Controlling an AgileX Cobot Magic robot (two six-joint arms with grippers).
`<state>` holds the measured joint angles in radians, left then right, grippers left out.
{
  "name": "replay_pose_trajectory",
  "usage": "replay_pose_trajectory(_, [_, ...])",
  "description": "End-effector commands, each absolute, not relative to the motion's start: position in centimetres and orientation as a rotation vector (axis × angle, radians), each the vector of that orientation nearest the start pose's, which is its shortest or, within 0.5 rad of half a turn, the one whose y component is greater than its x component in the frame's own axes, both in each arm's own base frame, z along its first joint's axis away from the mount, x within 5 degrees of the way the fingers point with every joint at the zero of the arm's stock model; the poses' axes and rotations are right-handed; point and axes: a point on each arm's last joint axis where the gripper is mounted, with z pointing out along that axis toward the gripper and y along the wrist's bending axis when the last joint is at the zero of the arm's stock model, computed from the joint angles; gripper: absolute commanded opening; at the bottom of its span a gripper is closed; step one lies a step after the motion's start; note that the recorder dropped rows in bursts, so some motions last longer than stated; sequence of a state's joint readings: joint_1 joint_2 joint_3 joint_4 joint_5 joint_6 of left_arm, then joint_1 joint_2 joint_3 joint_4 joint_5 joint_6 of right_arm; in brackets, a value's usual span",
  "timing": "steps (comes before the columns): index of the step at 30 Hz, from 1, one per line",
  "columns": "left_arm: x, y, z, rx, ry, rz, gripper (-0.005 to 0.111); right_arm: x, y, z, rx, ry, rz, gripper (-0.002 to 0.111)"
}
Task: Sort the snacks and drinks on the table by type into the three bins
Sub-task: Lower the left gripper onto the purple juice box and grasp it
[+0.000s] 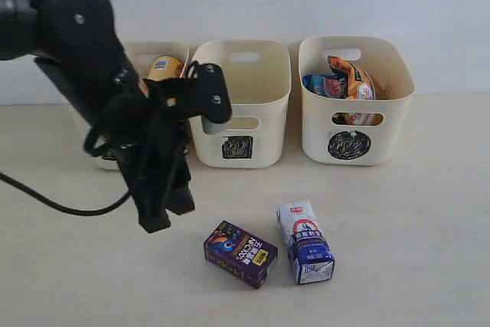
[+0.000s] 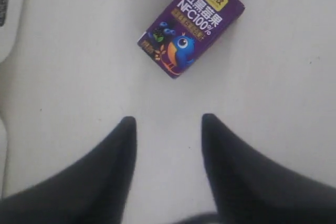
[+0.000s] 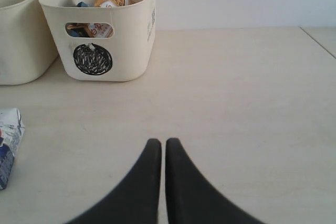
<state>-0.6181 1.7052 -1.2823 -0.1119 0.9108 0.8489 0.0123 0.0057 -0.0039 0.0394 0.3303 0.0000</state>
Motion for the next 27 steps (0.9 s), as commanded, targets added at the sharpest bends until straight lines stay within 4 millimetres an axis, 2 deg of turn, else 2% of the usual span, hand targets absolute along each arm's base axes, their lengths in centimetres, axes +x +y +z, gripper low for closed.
replay_pose_trajectory(1, [29.5,-22.8,23.2,1.97,2.075,-0.123,0.064,5.4,0.2,18.4,0.013,1.806,0.043,0.0])
replay_pose_trajectory(9, [31.3,-24.4,20.4,2.246,1.748,-0.093,0.083,5.4,0.2,18.4,0.013,1.806,0.043,0.0])
replay_pose_trajectory(12, [31.4,-24.8,19.1,2.245,1.773,-0.154,0.088,5.4,0.2,18.4,0.013,1.806,0.043,0.0])
replay_pose_trajectory(19, [31.7,-25.3,16.8,2.28,1.813,-0.214,0.088,5.4,0.2,18.4,0.013,1.806,0.043,0.0])
replay_pose_trajectory(27, [33.4,-27.4,16.5,2.267,1.844,-0.346,0.088,5.4,0.2,18.4,0.013,1.806,0.043,0.0])
